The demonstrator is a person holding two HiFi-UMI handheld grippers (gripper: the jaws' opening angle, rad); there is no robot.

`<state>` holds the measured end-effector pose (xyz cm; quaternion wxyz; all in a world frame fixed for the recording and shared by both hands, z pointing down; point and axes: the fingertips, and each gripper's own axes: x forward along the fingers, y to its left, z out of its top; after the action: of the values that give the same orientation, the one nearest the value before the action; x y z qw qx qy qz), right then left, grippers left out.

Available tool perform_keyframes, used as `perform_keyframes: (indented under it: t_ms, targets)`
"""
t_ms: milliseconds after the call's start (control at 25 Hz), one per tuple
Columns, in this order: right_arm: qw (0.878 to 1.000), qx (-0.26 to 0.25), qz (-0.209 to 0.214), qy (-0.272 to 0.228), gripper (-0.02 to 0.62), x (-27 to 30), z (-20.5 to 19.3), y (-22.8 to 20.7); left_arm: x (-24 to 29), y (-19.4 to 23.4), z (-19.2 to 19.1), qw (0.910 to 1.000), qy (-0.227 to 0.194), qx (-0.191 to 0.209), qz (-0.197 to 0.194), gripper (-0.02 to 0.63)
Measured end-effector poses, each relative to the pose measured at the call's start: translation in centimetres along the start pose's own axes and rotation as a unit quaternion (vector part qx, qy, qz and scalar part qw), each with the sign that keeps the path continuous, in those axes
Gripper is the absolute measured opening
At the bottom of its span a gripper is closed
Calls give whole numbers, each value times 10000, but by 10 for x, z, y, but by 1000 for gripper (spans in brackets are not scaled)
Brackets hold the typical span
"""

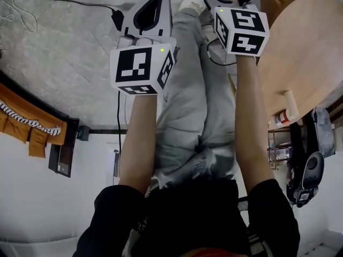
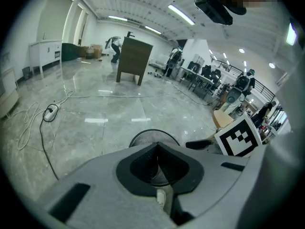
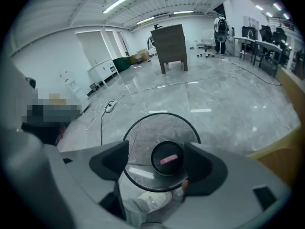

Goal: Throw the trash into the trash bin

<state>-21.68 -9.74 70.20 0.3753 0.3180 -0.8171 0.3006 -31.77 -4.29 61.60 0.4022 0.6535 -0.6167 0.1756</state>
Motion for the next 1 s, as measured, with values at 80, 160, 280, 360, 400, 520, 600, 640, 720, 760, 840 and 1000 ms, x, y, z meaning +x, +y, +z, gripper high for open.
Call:
perform_keyframes:
  t_ms: [80, 160, 280, 360, 400, 520, 600, 640, 720, 760, 840, 1000]
  targets:
    - [9999, 117, 1, 16, 312, -4, 3, -1, -1, -5, 7, 10000, -24, 54, -38, 5]
    - [9996, 279, 14, -99, 310, -14, 9, -2, -1, -11, 12, 9999, -24, 135, -88, 5]
    - [9984, 473, 48, -311, 308, -36, 18, -1, -4, -26, 21, 9993, 29, 302, -226, 5]
    - [9967, 629, 50, -512, 308, -55, 27, -2, -7, -38, 29, 9984, 56, 450, -349, 5]
    - [9954, 730, 53, -623, 308, -65, 32, -2, -8, -45, 34, 9977, 67, 529, -408, 5]
    - [9899, 1031, 33, -972, 308, -101, 51, -3, -14, -68, 51, 9952, 116, 763, -606, 5]
    - [9862, 1138, -40, -1199, 308, -129, 63, -5, -17, -86, 62, 9927, 151, 917, -766, 5]
    - [9839, 1213, -81, -1308, 307, -143, 67, -7, -18, -96, 66, 9910, 171, 1009, -858, 5]
    - [9776, 1418, -251, -1534, 304, -172, 71, -14, -18, -117, 73, 9861, 216, 1240, -1083, 5]
    - [9735, 1527, -421, -1651, 288, -186, 71, -20, -18, -129, 76, 9830, 237, 1364, -1206, 5]
    - [9634, 1722, -878, -1856, 103, -218, 68, -37, -18, -154, 80, 9765, 281, 1586, -1432, 5]
    - [9459, 2027, -1489, -2051, 61, -272, 48, -65, -22, -202, 85, 9630, 333, 1961, -1816, 5]
